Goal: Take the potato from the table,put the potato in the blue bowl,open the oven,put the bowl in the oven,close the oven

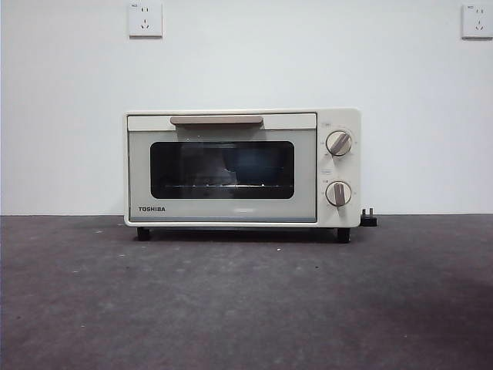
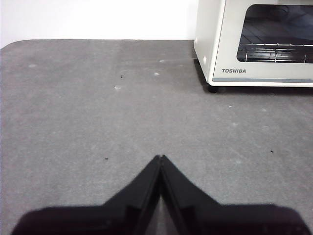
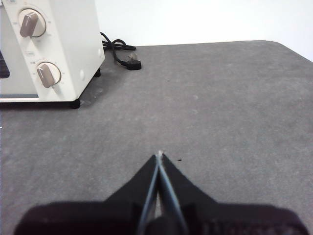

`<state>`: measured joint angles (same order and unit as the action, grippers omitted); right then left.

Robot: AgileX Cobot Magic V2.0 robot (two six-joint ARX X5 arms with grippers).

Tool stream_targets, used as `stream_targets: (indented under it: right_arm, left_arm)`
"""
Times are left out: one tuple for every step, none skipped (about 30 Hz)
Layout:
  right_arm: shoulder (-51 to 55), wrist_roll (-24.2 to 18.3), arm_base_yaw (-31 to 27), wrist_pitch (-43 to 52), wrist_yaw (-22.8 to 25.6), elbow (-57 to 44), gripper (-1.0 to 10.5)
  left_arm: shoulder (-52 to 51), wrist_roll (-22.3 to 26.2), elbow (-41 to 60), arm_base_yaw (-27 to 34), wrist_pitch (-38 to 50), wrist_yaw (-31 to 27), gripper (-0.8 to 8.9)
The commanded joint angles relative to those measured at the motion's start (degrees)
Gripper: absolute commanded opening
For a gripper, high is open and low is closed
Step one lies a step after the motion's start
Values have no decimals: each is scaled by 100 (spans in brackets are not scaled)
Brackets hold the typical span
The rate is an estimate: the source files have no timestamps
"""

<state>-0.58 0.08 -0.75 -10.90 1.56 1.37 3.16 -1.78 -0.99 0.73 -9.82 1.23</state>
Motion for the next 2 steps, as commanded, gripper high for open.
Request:
stream_targets:
  right_arm:
    - [9, 37, 0, 35, 20, -57, 0]
    - [9, 37, 0, 35, 20, -57, 0]
  left_arm:
    - [2, -39, 57, 20, 35, 28, -4]
    - [2, -39, 57, 20, 35, 28, -4]
